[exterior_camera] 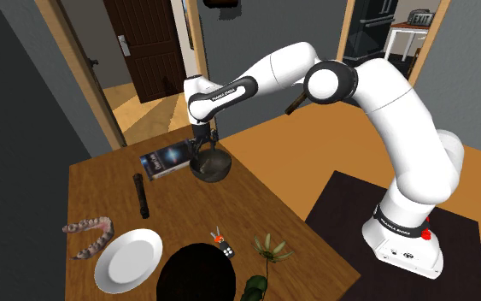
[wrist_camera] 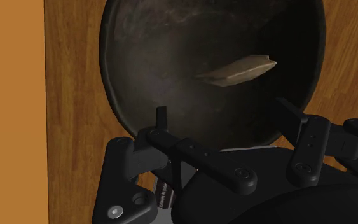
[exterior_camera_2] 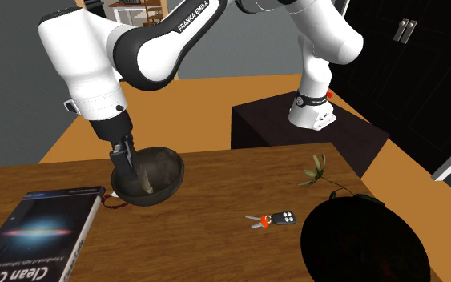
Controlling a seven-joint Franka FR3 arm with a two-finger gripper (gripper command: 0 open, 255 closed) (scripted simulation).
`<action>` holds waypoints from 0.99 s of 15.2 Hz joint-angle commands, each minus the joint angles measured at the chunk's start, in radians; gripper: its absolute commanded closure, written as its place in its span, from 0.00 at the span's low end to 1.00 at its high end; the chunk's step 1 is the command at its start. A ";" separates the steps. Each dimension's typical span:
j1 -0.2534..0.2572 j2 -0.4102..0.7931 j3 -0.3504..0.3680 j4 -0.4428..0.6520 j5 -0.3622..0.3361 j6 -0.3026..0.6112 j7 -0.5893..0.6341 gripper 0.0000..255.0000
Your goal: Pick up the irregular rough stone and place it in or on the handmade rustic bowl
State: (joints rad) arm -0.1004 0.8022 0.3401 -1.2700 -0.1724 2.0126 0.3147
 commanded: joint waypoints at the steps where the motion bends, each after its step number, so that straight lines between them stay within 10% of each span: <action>1: 0.000 0.000 0.000 0.000 0.000 0.000 0.000 0.00; 15: -0.004 -0.042 0.008 0.060 0.012 -0.100 -0.008 0.00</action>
